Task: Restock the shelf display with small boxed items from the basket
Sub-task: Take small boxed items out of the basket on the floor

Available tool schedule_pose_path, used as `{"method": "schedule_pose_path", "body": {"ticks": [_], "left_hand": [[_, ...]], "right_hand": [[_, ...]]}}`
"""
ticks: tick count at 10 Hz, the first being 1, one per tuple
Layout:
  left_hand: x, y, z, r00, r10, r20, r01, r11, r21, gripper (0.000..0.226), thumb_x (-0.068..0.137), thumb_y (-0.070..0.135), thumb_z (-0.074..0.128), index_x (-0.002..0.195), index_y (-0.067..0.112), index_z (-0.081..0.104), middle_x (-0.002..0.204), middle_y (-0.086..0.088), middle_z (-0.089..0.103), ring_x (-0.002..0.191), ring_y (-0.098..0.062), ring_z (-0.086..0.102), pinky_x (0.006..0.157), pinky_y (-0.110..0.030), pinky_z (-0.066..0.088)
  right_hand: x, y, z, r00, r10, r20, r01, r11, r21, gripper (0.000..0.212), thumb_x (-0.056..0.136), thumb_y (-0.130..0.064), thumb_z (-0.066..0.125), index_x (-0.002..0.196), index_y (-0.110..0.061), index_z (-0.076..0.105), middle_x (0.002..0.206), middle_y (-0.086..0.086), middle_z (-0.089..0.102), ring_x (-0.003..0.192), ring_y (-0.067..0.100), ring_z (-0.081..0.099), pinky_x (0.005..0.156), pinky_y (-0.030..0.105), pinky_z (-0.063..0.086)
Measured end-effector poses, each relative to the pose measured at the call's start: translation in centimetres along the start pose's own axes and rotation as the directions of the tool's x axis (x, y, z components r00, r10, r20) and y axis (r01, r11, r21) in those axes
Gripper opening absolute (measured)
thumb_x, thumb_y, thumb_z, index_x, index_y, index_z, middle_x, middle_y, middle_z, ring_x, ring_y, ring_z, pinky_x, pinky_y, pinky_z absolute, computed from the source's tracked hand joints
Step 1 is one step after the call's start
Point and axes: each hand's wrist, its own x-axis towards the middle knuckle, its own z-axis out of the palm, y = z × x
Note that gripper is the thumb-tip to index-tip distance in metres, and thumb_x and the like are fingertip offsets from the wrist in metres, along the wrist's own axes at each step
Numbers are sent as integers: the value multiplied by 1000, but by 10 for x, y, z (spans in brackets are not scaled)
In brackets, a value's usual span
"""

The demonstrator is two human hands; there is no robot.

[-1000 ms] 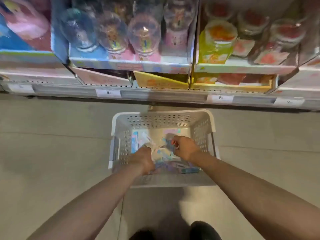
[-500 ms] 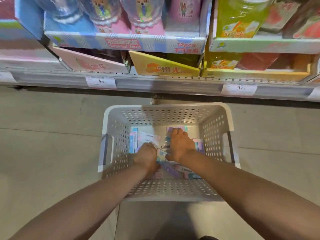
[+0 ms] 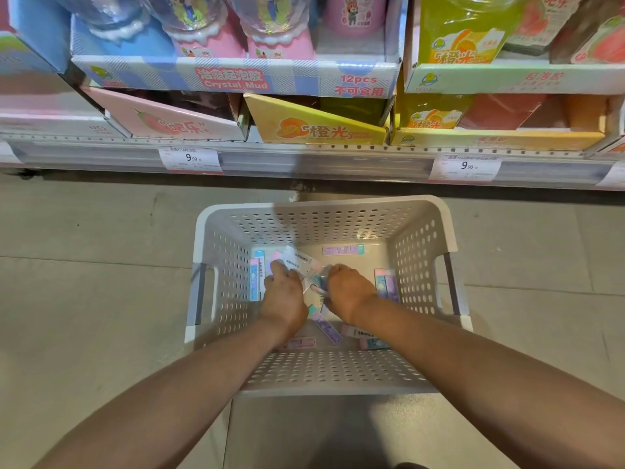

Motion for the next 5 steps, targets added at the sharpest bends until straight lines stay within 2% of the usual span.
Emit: {"method": "schedule_pose_path", "body": {"ticks": [1, 2, 3, 4, 5], "left_hand": [[4, -5, 3, 999, 23, -22, -23, 999, 23, 29, 87, -2, 42, 116, -1, 44, 125, -21, 35, 103, -38, 46, 81, -37, 44], [7, -9, 6, 999, 41, -34, -39, 998, 52, 33, 96, 12, 28, 126, 2, 38, 129, -21, 39, 108, -41, 47, 79, -41, 38], [-1, -9, 0, 993, 119, 4, -117, 973, 199, 32, 97, 11, 27, 124, 2, 41, 131, -18, 38, 110, -44, 46, 84, -51, 42], [-6, -5, -6, 989, 137, 59, -149, 947, 284, 38, 87, -4, 39, 125, 0, 36, 128, -20, 40, 101, -41, 51, 75, -44, 46], [-10, -2, -13, 971, 212, 111, -237, 909, 342, 53, 80, -8, 47, 130, 3, 32, 126, -19, 45, 101, -37, 56, 73, -41, 48]], "right_hand": [[2, -5, 7, 1000, 3, 6, -2, 997, -81, 45, 90, -4, 46, 129, 8, 28, 130, 25, 40, 117, 35, 43, 94, 37, 43], [2, -9, 15, 1000, -6, -8, 4, 985, -170, 47, 92, -7, 44, 131, 10, 23, 130, 26, 36, 115, 34, 42, 93, 34, 43], [-3, -11, 17, 1000, -14, -23, 10, 982, -188, 45, 93, -6, 41, 132, 9, 21, 130, 24, 36, 117, 33, 42, 89, 33, 46], [-8, -9, 12, 998, -60, -13, 56, 970, -237, 44, 94, -5, 38, 132, 8, 22, 129, 26, 40, 117, 35, 45, 89, 36, 47], [-12, -3, 0, 989, -148, 26, 150, 949, -276, 49, 93, -6, 41, 136, 2, 20, 124, 22, 51, 112, 35, 51, 84, 38, 47]]}}
